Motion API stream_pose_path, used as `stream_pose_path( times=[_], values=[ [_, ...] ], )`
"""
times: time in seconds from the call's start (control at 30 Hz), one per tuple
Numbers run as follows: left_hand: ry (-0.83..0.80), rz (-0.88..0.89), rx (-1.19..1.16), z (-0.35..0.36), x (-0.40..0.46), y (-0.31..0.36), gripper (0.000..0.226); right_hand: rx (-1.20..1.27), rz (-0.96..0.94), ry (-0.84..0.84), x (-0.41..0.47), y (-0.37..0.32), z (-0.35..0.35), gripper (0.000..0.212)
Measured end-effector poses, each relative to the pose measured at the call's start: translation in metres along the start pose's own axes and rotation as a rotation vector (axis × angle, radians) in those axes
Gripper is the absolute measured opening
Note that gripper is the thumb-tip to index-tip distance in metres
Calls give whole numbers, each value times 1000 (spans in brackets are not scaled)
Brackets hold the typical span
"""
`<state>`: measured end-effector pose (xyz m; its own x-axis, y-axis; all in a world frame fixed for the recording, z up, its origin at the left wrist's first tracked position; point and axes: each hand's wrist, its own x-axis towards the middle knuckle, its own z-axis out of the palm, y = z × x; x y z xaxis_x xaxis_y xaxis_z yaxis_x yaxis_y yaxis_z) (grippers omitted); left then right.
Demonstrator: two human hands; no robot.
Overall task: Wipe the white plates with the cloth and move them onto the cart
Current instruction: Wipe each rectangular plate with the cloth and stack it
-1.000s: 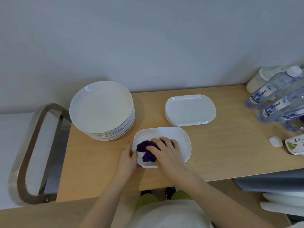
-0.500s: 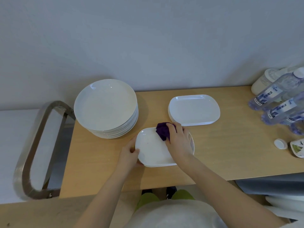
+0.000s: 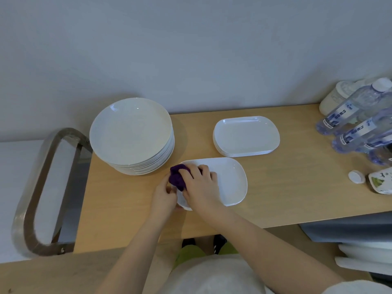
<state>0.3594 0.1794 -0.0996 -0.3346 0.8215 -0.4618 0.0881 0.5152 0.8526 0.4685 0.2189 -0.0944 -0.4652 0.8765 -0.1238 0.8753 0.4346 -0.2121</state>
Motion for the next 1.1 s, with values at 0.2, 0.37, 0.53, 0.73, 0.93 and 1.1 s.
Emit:
stream_pose_path(
  times=[0.2,0.37,0.53,0.73,0.93,1.1],
  values=[
    [22,-11,-3,4,0,-3,61,-9,-36,-21,-30,28,-7,51],
    [41,-6,19,6,-3,-1,67,-45,119,-7,-45,56,-11,53],
    [63,2,33,11,-6,3,71,-76,288,67,-40,76,-15,47],
    [64,-20,8,10,-4,7,70,120,499,122,-3,60,-17,47],
    [75,-43,29,10,-2,7,69,77,328,22,15,15,-13,41],
    [99,-58,45,9,-2,10,48,15,66,-42,15,-16,-5,45]
  ],
)
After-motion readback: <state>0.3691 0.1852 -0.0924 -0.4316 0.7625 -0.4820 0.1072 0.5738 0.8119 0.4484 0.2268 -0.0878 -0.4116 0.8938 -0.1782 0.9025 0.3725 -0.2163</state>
